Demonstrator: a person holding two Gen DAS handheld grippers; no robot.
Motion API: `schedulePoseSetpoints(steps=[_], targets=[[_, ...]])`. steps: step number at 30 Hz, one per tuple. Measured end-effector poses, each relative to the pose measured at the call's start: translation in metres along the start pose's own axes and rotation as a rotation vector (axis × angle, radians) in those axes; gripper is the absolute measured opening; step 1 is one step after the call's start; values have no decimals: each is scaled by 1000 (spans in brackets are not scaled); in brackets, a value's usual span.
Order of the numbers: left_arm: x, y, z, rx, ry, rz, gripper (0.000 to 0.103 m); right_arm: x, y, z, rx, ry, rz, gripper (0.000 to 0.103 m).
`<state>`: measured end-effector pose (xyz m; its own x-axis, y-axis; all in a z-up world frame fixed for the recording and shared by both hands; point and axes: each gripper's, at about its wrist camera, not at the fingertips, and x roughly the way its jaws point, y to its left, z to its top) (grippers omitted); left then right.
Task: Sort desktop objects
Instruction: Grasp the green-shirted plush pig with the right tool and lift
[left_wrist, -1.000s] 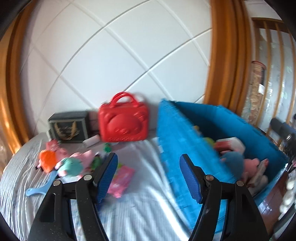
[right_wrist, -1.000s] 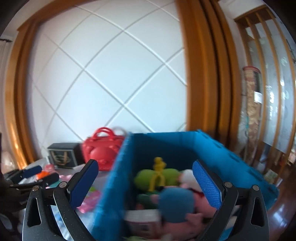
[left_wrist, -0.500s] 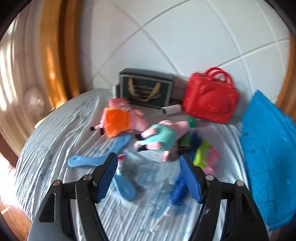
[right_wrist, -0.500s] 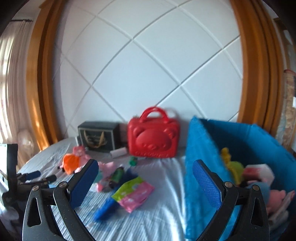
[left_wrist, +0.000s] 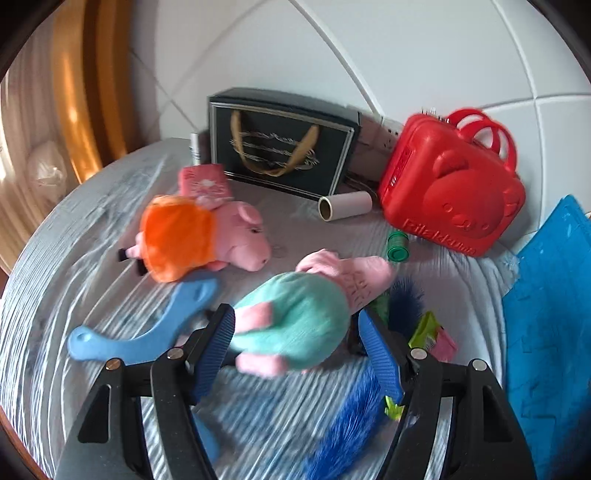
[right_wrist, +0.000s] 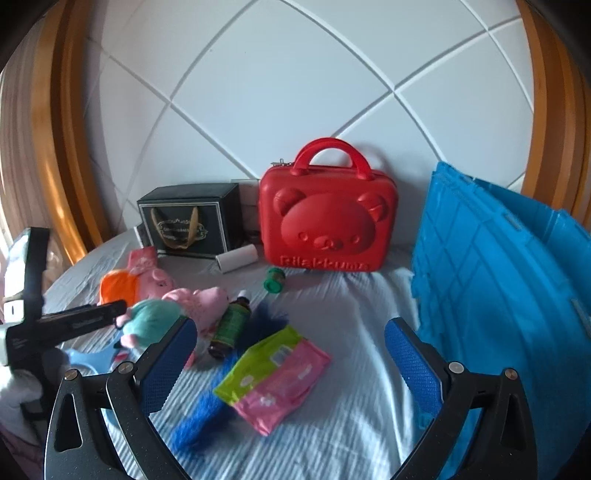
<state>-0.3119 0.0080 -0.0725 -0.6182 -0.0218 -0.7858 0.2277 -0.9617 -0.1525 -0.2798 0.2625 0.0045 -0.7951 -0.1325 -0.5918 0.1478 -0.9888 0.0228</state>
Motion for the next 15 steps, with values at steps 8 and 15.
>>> schedulePoseSetpoints(steps=[8,15], targets=[[59,15,-23,134,90,47,79,76,20,-13,-16,140,56,103],[44,69,-53,192,63,70,82,123,69,-23,-59,218,199,103]])
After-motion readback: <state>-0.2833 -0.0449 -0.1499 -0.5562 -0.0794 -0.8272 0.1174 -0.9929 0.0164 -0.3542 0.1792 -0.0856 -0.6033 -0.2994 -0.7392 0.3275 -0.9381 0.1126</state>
